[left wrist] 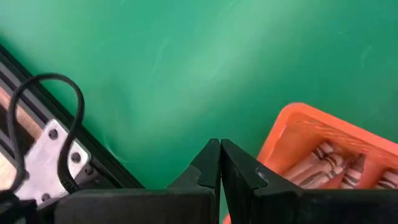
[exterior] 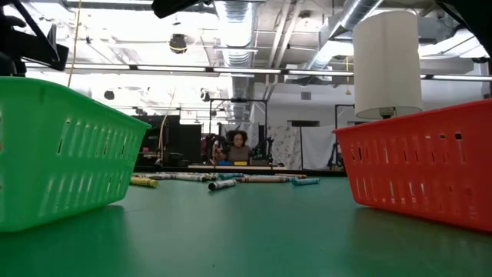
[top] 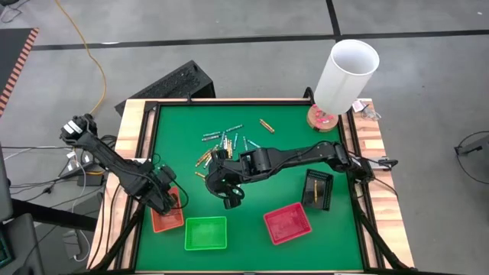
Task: Sort crayons
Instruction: Adjust the orange bin on the table, then put the brown crayon into the orange bin
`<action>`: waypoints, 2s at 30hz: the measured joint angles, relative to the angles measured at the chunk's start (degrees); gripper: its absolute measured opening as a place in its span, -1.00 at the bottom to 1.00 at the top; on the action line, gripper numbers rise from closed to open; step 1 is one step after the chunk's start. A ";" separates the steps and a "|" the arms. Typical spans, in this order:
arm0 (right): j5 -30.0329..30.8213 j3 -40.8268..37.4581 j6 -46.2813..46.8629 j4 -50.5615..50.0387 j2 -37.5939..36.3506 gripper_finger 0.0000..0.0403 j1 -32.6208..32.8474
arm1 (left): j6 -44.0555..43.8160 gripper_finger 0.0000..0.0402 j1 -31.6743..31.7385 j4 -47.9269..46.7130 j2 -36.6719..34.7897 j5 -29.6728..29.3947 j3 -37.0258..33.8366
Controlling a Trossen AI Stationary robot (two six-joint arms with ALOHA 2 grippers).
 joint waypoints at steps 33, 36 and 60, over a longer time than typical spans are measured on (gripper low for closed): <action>5.14 0.09 10.48 -14.05 -4.23 -0.67 -14.53 | 37.14 -1.00 23.06 26.38 -19.52 -21.78 0.08; 6.24 0.00 10.49 -16.65 -5.35 -0.67 -14.84 | 41.11 -1.00 30.50 32.35 -19.18 -17.08 -3.14; 7.76 0.02 10.54 -23.95 -10.19 -0.67 -15.50 | 67.54 -0.28 54.18 56.37 7.86 2.80 -6.37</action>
